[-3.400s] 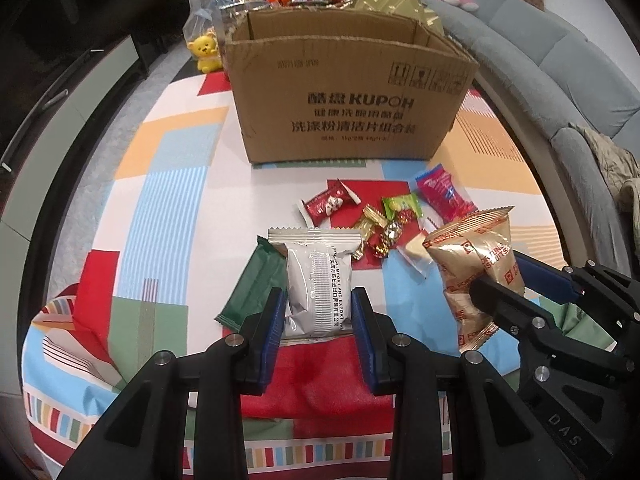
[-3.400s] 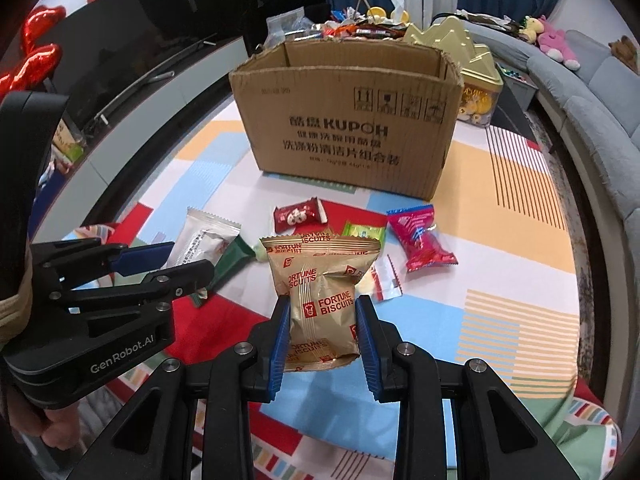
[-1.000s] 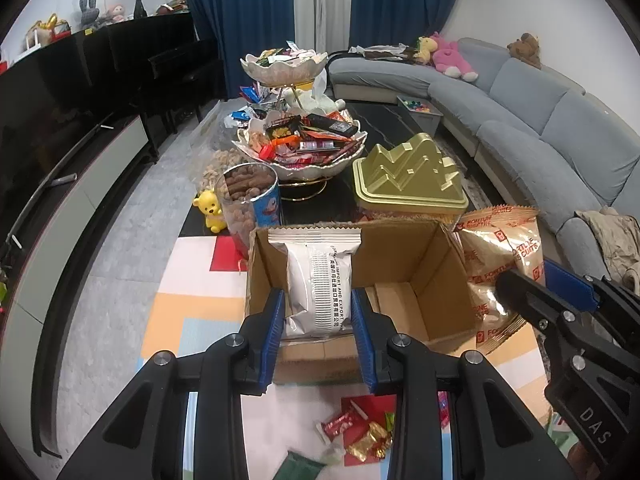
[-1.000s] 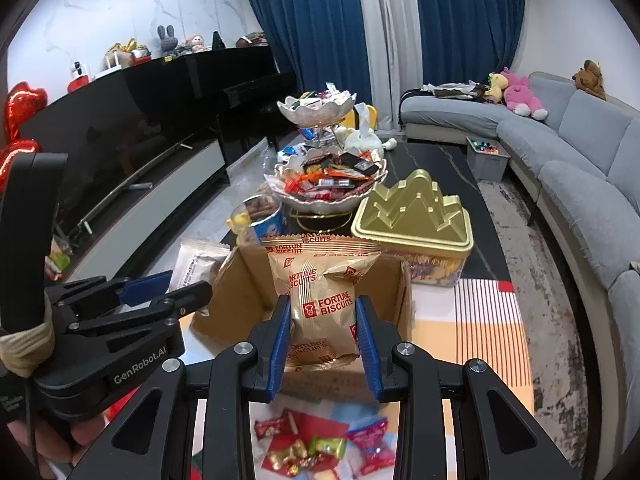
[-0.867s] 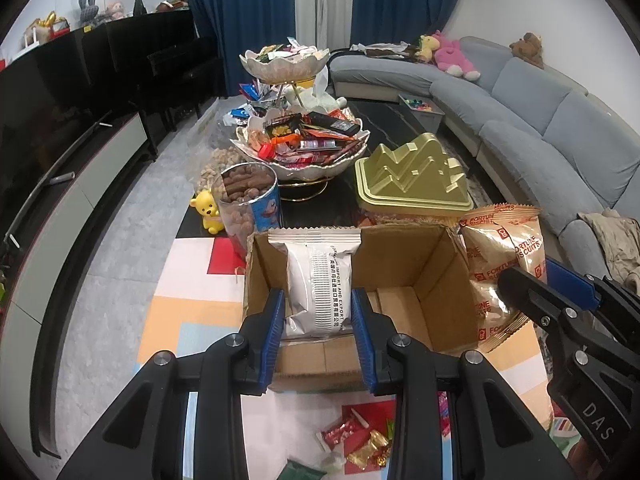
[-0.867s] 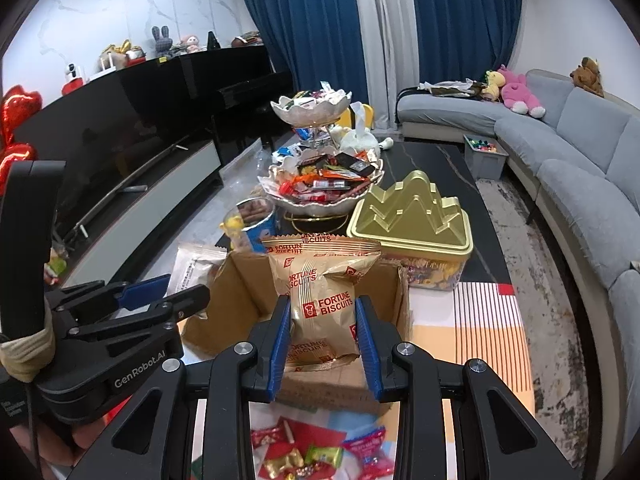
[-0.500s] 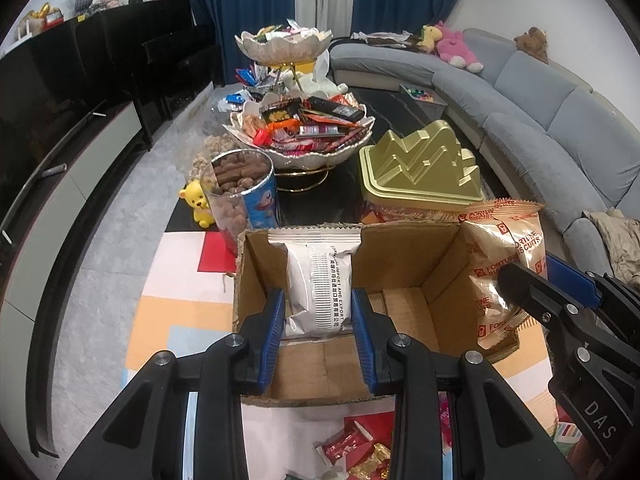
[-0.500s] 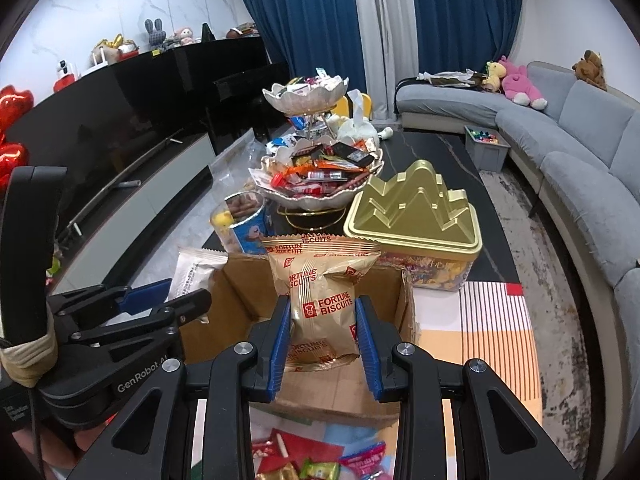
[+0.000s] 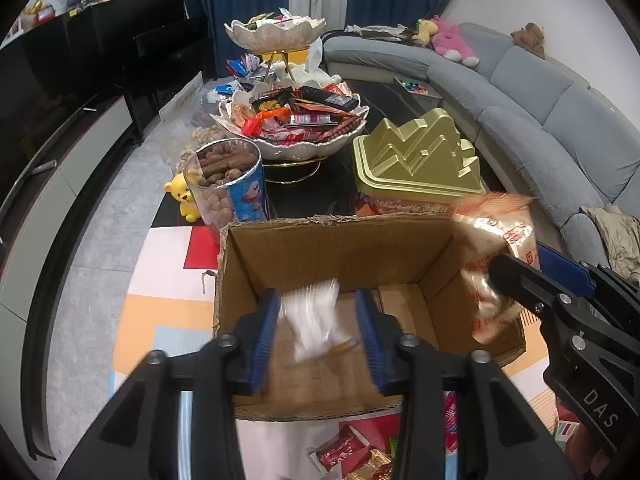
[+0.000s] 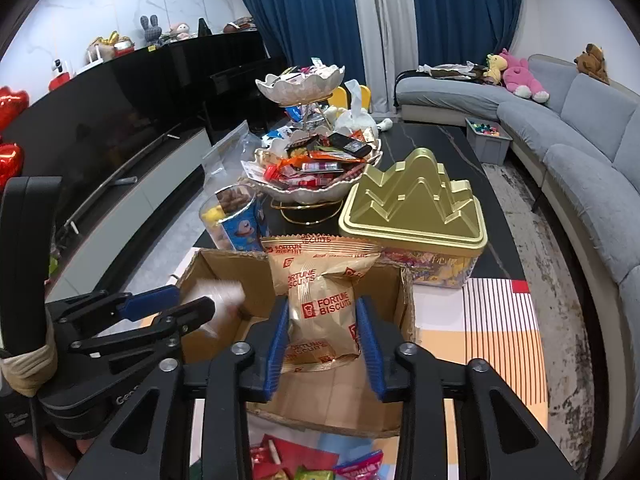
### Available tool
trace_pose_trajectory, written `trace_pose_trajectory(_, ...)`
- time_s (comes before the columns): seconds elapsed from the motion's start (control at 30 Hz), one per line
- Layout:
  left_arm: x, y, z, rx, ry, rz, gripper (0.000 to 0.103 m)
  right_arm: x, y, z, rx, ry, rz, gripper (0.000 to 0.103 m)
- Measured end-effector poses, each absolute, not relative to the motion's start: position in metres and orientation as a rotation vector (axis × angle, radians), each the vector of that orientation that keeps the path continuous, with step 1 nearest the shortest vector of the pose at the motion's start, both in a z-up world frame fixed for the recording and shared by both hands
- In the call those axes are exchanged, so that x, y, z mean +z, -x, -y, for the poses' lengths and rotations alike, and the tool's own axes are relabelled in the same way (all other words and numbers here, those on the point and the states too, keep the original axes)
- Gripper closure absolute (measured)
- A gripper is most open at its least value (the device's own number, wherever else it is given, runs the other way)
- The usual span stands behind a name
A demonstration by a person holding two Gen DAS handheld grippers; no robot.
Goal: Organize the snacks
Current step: 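Open the left tool dropping the white packet while the right tool drops the biscuit packet into the box, then withdraw both open tools from the box back toward the snacks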
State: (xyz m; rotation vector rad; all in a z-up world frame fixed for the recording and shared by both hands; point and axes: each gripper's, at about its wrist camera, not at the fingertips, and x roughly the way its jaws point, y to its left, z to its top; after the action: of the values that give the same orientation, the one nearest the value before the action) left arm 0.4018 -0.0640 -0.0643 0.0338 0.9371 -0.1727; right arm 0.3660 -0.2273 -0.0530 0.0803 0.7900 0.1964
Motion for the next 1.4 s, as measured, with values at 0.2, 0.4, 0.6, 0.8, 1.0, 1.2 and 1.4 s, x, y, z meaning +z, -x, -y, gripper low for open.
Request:
trace_pose_trajectory(0.2, -0.058, -0.398, 0.059, -0.153, -0.028, -0.924, 0.042, -0.049, -0.365, 0.229, 0.162, -0.073, -0.782, 0.041)
trace_pose_trajectory(0.4, -0.049, -0.389, 0.052, -0.138, -0.02, -0.913, 0.036, -0.039, -0.356, 0.231, 0.133, -0.071, -0.767, 0.037)
trace_pose_trajectory(0.6, -0.035, -0.374, 0.047, -0.133, -0.021, -0.893, 0.035, -0.025, -0.339, 0.228, 0.128, -0.056, -0.736, 0.037)
trace_pose_trajectory(0.8, -0.021, -0.356, 0.043, -0.13, -0.022, -0.867, 0.035, -0.013, -0.322, 0.225, 0.13, -0.048, -0.711, 0.037)
trace_pose_trajectory(1.0, -0.015, -0.341, 0.042, -0.132, -0.03, -0.859, 0.035, -0.009, -0.305, 0.225, 0.13, -0.053, -0.705, 0.037)
trace_pose_trajectory(1.2, -0.013, -0.326, 0.039, -0.133, -0.028, -0.859, 0.035, -0.009, -0.294, 0.225, 0.13, -0.063, -0.708, 0.037)
trace_pose_trajectory(1.4, -0.013, -0.313, 0.036, -0.134, -0.023, -0.859, 0.035, -0.007, -0.283, 0.223, 0.132, -0.061, -0.703, 0.037)
